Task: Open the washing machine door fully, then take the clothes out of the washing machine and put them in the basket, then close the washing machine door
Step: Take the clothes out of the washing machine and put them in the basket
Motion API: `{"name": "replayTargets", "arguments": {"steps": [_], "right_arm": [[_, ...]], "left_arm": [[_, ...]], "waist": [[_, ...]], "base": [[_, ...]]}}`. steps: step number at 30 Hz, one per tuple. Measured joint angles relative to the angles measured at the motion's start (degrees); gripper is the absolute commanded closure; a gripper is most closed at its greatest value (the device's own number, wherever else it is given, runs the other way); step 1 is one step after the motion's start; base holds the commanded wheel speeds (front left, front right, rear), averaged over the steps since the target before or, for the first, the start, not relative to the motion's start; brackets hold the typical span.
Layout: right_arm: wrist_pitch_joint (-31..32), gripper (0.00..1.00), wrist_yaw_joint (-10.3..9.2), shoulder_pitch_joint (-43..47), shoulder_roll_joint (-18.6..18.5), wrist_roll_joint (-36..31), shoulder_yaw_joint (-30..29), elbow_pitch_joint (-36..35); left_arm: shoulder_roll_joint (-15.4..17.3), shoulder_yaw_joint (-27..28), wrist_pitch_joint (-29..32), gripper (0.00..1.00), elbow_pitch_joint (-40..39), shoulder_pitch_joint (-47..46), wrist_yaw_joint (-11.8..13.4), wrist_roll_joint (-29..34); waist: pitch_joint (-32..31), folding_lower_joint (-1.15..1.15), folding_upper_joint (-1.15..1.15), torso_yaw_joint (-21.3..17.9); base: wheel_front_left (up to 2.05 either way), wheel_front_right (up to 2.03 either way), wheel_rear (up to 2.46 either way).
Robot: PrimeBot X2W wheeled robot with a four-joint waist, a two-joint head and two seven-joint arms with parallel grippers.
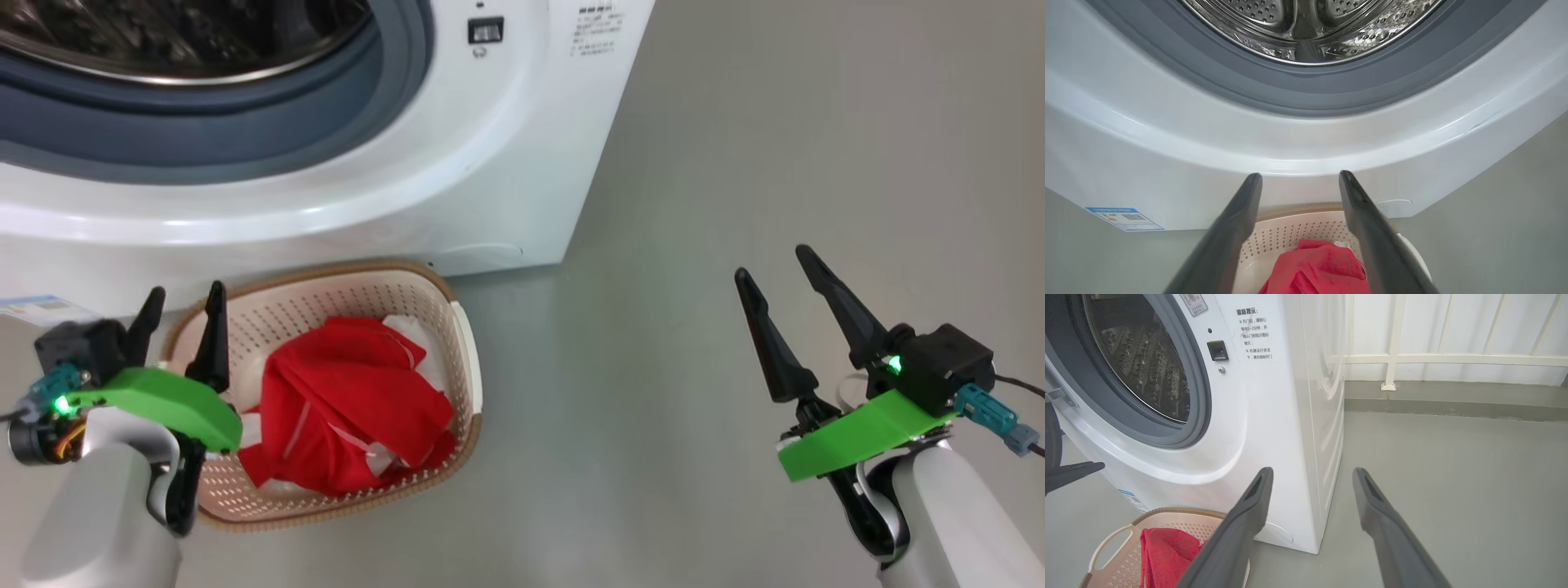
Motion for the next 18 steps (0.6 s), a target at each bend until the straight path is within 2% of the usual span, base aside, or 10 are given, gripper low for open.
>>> {"name": "replayTargets", "arguments": {"steps": [11, 18], "right_arm": [[0.0, 0.00, 0.00, 5.1, -1.5, 1.3, -0.1, 0.7], [0.0, 0.00, 0.00, 8.3, -2.3, 2.1, -0.6, 0.6]], "left_arm": [[-3.3, 10.6, 0.0, 0.00, -12.9, 12.3, 0.0, 7.9], [-4.8, 15.4, 0.0, 0.00, -21.3, 20.9, -0.1, 11.2]], "waist": [[-7.3, 0.00, 0.00, 1.3], [-11.3, 0.00, 0.00, 1.8]], "base": [[0.00, 0.00, 0.00], [0.00, 0.00, 0.00]]}}
